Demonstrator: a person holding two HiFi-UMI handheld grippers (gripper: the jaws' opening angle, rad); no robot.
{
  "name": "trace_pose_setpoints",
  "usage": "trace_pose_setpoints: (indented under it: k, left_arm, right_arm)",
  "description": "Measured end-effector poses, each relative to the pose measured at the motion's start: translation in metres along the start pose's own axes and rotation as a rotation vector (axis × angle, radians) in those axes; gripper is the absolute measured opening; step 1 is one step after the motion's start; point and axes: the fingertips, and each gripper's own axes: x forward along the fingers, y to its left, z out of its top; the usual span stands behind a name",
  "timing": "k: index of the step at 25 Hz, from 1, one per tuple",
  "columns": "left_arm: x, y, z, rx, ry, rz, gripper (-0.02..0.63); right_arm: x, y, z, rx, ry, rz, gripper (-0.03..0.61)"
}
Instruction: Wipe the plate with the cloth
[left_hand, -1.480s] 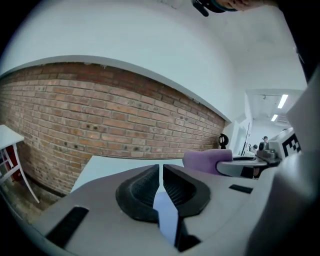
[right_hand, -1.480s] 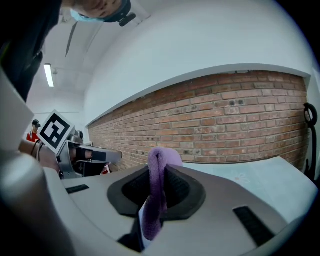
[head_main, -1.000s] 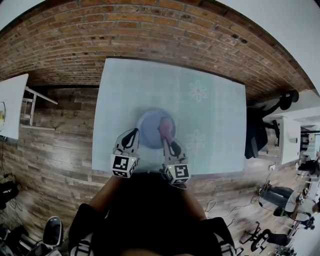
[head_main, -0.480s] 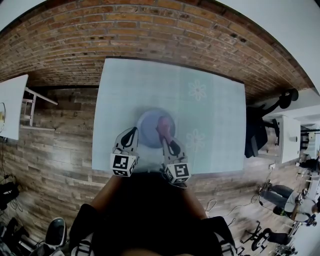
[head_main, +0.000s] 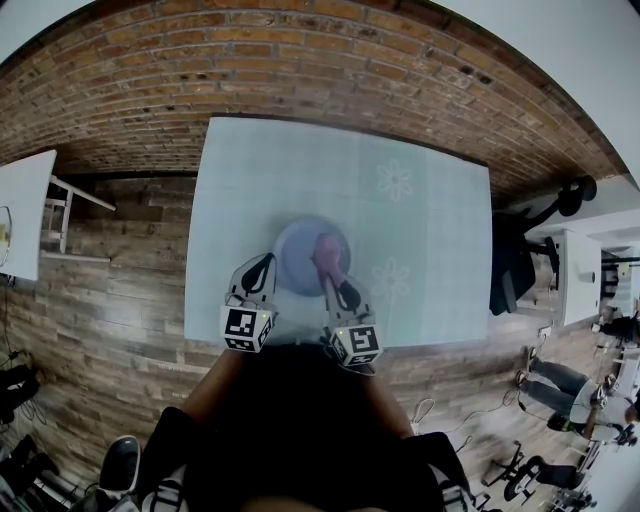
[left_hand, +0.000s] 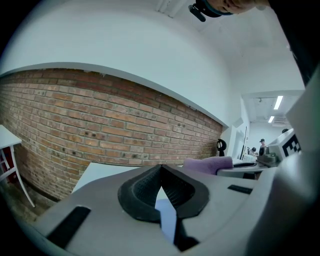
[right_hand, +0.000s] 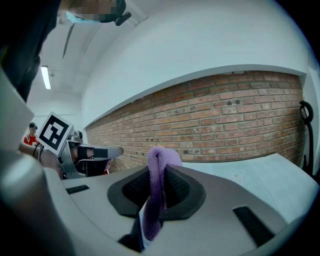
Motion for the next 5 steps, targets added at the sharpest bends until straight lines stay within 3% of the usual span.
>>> trace_pose_setpoints:
  k: [5]
  left_arm:
    - [0.0,0.0005,-0.0009,-0.004,0.002,-0.004,0.034]
  right_arm:
    - [0.0011,-0.0002,0.0021,-0.01,-0.003,-0.003,0.061]
